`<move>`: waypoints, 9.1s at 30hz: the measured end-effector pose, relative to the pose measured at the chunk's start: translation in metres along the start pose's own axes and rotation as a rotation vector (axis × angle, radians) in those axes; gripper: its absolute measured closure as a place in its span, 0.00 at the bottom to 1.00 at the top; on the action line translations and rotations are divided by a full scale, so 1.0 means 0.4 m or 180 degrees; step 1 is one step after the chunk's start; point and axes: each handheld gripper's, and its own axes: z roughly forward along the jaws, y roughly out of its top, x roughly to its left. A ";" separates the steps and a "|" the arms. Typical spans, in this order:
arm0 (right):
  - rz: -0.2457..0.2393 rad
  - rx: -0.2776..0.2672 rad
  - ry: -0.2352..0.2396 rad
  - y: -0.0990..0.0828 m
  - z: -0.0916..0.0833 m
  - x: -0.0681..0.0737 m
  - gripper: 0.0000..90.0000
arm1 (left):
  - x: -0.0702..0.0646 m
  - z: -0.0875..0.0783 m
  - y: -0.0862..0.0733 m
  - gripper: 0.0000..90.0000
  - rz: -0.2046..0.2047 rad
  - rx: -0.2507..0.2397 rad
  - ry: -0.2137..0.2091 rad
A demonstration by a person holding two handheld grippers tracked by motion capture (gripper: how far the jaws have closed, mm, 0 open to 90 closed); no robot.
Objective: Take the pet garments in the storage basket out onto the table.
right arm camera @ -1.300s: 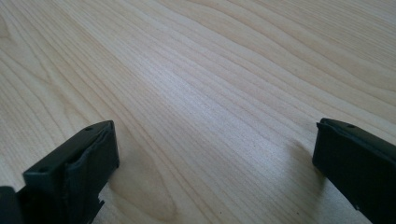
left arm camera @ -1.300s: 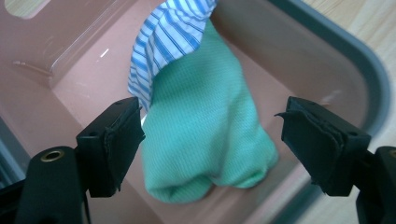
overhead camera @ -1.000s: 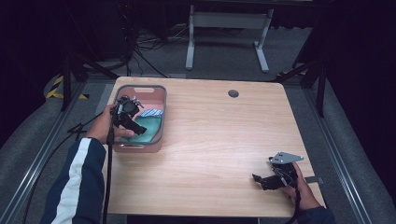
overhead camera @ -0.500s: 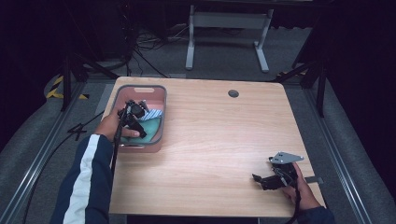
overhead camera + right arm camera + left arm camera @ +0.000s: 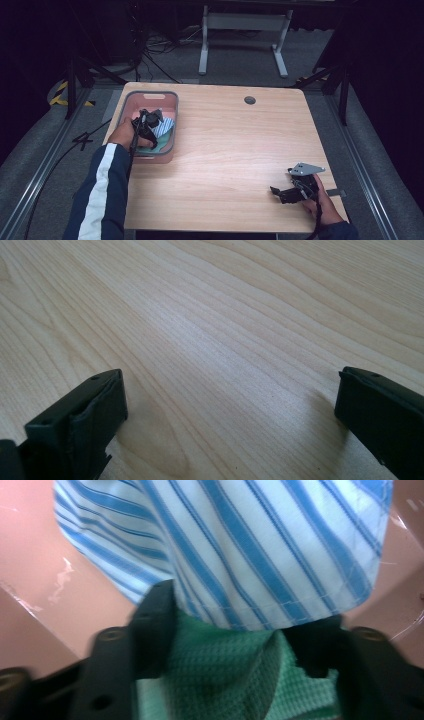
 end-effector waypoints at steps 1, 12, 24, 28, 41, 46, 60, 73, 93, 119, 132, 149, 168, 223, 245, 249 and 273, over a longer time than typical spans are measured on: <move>0.0000 0.0000 0.0000 0.000 0.000 0.000 0.01 | 0.000 -0.001 -0.001 0.61 0.0017 -0.0018 0.0034; 0.0001 0.0001 -0.0001 0.000 0.000 0.000 0.01 | 0.004 -0.037 -0.022 0.82 0.0088 -0.0248 0.0166; -0.0001 0.0000 0.0001 0.000 0.000 0.000 0.01 | 0.010 -0.157 -0.088 0.82 0.0018 -0.0839 0.0252; -0.0001 0.0001 0.0001 0.000 0.000 0.000 0.01 | -0.010 -0.192 -0.106 0.82 0.0087 -0.1022 0.0316; -0.0001 0.0001 0.0002 -0.001 -0.001 0.000 0.01 | -0.069 -0.272 -0.159 0.83 0.0271 -0.1630 0.0441; -0.0002 0.0001 0.0002 -0.001 0.000 0.000 0.01 | -0.087 -0.293 -0.175 0.83 0.0319 -0.1784 0.0449; -0.0003 0.0002 0.0002 -0.001 -0.001 0.000 0.01 | -0.156 -0.348 -0.181 0.83 0.0582 -0.2025 0.0402; -0.0002 0.0002 0.0002 -0.001 -0.001 0.000 0.01 | -0.227 -0.365 -0.135 0.82 0.0878 -0.2084 0.0310; 0.0001 0.0003 0.0003 -0.001 -0.001 0.001 0.01 | -0.367 -0.303 0.013 0.82 0.1353 -0.1890 0.0078; 0.0003 0.0000 0.0007 -0.001 -0.001 0.001 0.01 | -0.444 -0.089 0.130 0.81 0.1325 -0.1451 -0.0204; -0.0004 0.0000 0.0012 -0.001 -0.002 0.001 0.01 | -0.467 -0.021 0.139 0.77 0.1325 -0.1301 -0.0243; -0.0003 0.0001 0.0013 -0.001 -0.002 0.001 0.01 | -0.468 -0.065 0.118 0.48 0.1354 -0.1472 -0.0250; -0.0005 0.0000 0.0012 -0.001 -0.002 0.001 0.01 | -0.468 -0.134 0.048 0.30 0.1444 -0.1741 -0.0099; -0.0004 0.0000 0.0013 -0.001 -0.002 0.001 0.01 | -0.356 -0.087 -0.272 0.24 0.1532 -0.1493 0.0264; -0.0003 0.0001 0.0012 -0.001 -0.002 0.001 0.01 | -0.247 -0.005 -0.385 0.21 0.1185 -0.1392 0.0224; -0.0005 0.0001 0.0012 -0.001 -0.002 0.001 0.01 | -0.222 0.009 -0.410 0.21 0.1049 -0.1458 0.0133; -0.0003 -0.0001 0.0013 -0.001 -0.002 0.001 0.01 | -0.136 0.098 -0.525 0.16 0.0347 -0.2223 -0.0423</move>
